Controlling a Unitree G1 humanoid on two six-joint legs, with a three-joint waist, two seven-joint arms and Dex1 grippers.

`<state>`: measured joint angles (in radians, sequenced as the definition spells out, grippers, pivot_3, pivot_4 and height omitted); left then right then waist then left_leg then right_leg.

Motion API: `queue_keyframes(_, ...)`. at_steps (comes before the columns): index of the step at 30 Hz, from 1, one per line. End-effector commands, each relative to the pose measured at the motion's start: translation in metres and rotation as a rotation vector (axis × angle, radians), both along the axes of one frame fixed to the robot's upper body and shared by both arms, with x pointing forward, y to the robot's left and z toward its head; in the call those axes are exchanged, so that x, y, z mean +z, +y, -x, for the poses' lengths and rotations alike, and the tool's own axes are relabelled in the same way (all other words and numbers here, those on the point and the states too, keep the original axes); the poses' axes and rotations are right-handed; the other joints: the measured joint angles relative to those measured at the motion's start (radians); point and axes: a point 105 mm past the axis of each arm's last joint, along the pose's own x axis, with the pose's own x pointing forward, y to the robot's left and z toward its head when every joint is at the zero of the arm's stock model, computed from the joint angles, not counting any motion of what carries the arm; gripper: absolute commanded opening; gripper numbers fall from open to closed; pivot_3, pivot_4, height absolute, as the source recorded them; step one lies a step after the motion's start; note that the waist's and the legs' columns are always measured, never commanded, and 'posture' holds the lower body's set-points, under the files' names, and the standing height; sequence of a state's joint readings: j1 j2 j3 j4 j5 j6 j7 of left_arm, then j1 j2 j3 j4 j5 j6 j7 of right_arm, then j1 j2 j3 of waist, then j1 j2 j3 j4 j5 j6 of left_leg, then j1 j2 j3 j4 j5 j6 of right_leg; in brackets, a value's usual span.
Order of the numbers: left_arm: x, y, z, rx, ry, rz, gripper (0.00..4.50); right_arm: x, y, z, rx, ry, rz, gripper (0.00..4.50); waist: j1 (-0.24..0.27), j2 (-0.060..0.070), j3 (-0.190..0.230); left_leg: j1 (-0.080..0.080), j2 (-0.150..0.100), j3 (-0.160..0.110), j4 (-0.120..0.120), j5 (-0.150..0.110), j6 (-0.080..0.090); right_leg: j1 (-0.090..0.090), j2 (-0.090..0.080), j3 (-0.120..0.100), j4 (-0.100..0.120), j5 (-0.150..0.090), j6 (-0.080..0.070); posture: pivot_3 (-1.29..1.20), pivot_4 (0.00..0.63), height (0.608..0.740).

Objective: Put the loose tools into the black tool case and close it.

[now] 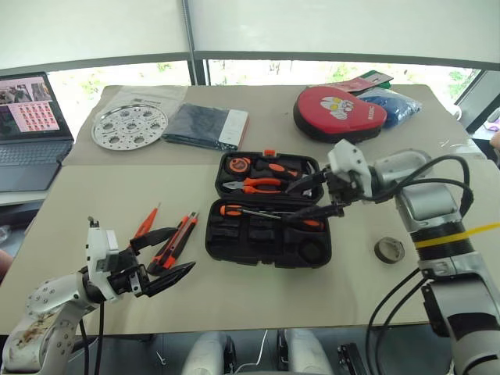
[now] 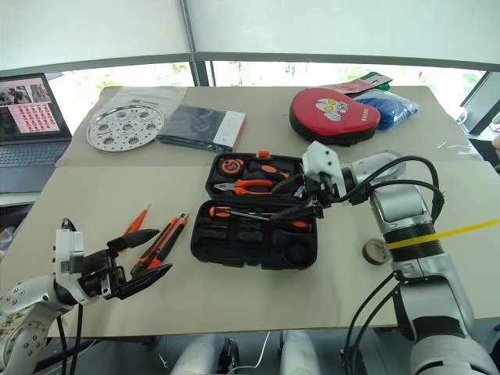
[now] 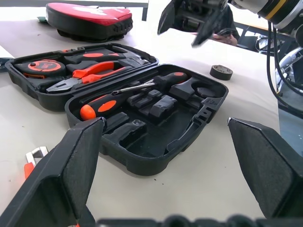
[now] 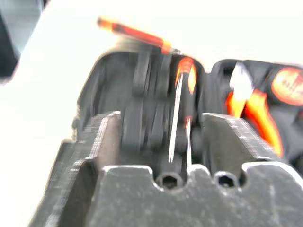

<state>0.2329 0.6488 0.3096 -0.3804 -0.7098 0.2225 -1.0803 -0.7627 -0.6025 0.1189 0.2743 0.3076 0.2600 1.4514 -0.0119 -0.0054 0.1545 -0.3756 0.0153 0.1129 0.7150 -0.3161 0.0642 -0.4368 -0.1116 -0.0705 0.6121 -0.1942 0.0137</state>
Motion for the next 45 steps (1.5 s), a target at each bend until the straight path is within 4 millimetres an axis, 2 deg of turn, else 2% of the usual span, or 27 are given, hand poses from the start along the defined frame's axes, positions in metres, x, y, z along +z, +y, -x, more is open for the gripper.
queue_keyframes(1,0.007,-0.001,-0.001,0.000,-0.043,-0.003,4.50,-0.018,-0.011,-0.007,-0.091,-0.044,-0.003,1.58,0.002,0.000,0.000,0.000,0.000,0.000,0.000,0.000,0.000,0.000,0.000,0.000,0.000,0.000,0.000,0.00,0.150,0.740)
queue_keyframes(4,0.006,-0.001,-0.002,0.006,-0.046,-0.005,4.50,-0.043,-0.006,-0.007,-0.126,-0.067,0.045,0.51,0.000,0.000,0.000,-0.001,0.000,0.000,0.000,0.000,0.000,0.000,0.000,0.000,0.000,0.000,0.000,0.00,0.150,0.740)
queue_keyframes(6,0.006,-0.002,-0.003,0.007,-0.046,-0.006,4.50,-0.052,0.001,-0.008,-0.158,-0.063,0.038,0.06,-0.003,0.000,0.000,0.000,0.000,0.000,0.000,0.000,0.000,-0.001,0.000,0.000,0.000,0.000,0.000,0.00,0.150,0.740)
queue_keyframes(11,0.005,-0.003,-0.004,0.007,-0.044,-0.007,4.50,-0.067,0.003,-0.013,-0.214,-0.049,0.063,0.06,-0.008,0.000,0.000,0.003,0.001,0.001,0.000,0.001,-0.002,0.001,0.001,0.002,0.002,0.000,0.000,0.00,0.150,0.740)
queue_keyframes(16,0.004,-0.003,-0.004,0.009,-0.037,-0.012,4.50,-0.072,0.006,-0.010,-0.201,-0.016,0.083,0.06,-0.007,0.000,0.000,0.006,0.001,0.001,0.000,0.001,-0.002,0.003,0.001,0.002,0.002,0.000,0.000,0.00,0.150,0.740)
queue_keyframes(19,0.003,-0.001,-0.004,0.015,-0.036,-0.016,4.50,-0.063,0.020,0.024,0.029,0.027,0.041,0.06,-0.005,-0.001,0.000,0.006,0.001,0.001,-0.001,0.001,-0.002,0.003,0.001,0.003,0.002,0.000,-0.001,0.00,0.150,0.740)
queue_keyframes(21,0.003,-0.001,-0.004,0.019,-0.038,-0.015,4.50,-0.049,0.021,0.032,0.072,0.017,-0.012,0.06,-0.003,-0.001,0.000,0.006,0.001,0.001,-0.002,0.001,-0.002,0.003,0.002,0.002,0.002,0.000,-0.001,0.00,0.150,0.740)
queue_keyframes(23,0.003,-0.001,-0.004,0.021,-0.039,-0.014,4.50,-0.040,0.018,0.028,0.048,0.001,-0.038,0.06,-0.003,-0.001,0.000,0.004,0.001,0.001,-0.002,0.001,-0.002,0.001,0.001,0.002,0.002,0.000,-0.001,0.00,0.150,0.740)
queue_keyframes(30,0.003,-0.003,-0.005,0.023,-0.041,-0.006,4.50,-0.035,0.014,0.005,-0.084,-0.027,-0.080,0.06,-0.002,-0.001,0.000,0.004,0.001,0.001,-0.001,0.001,-0.001,0.001,0.000,0.002,0.002,0.000,-0.001,0.00,0.150,0.740)
queue_keyframes(37,0.003,-0.004,-0.008,0.022,-0.043,-0.002,4.50,-0.052,0.015,-0.024,-0.267,-0.060,-0.011,0.06,-0.003,-0.001,0.000,0.004,0.000,0.001,-0.002,0.001,-0.002,0.001,0.000,0.002,0.002,0.000,-0.001,0.00,0.150,0.740)
queue_keyframes(45,0.003,-0.005,-0.010,0.025,-0.045,-0.003,4.50,-0.066,0.024,-0.017,-0.225,-0.011,0.044,0.06,-0.003,-0.001,0.000,0.004,0.000,0.001,-0.002,0.001,-0.002,0.000,0.001,0.002,0.002,0.000,-0.001,0.00,0.150,0.740)
